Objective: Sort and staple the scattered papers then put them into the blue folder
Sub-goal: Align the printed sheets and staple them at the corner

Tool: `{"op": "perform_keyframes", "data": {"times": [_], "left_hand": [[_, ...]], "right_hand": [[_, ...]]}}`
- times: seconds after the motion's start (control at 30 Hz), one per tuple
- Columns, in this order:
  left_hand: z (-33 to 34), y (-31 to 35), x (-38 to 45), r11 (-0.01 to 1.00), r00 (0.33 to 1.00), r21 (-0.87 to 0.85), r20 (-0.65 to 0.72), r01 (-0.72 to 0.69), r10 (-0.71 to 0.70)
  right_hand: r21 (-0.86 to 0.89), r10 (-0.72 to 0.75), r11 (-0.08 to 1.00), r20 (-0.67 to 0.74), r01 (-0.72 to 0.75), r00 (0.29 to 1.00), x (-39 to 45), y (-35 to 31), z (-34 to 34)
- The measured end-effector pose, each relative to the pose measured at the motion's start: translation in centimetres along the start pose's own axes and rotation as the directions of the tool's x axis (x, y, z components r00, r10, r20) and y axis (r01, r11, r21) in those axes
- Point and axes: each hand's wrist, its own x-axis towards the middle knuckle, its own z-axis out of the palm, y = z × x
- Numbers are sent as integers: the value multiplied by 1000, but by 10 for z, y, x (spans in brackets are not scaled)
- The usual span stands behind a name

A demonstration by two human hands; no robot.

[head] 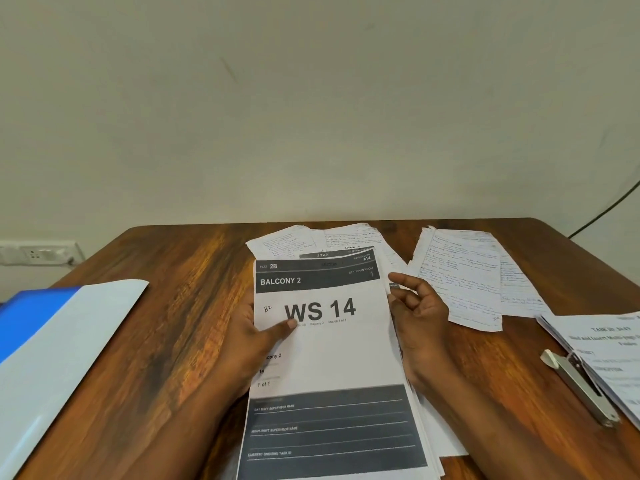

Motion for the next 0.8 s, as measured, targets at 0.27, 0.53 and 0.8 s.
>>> {"op": "perform_keyframes", "data": {"times": [0.27,0.53,0.8], "left_hand": [[2,-2,3,1000,999,12,-27,-19,19],[1,3,4,971,986,-175,13,164,-165],[-4,15,-3,942,946,-93,74,323,-317]], "right_hand": [[-135,-33,990,49,40,998,-2,1,0],[-398,-5,912,231,99,973,-9,10,4],[-463,4,875,302,143,953,-13,7,4]]}}
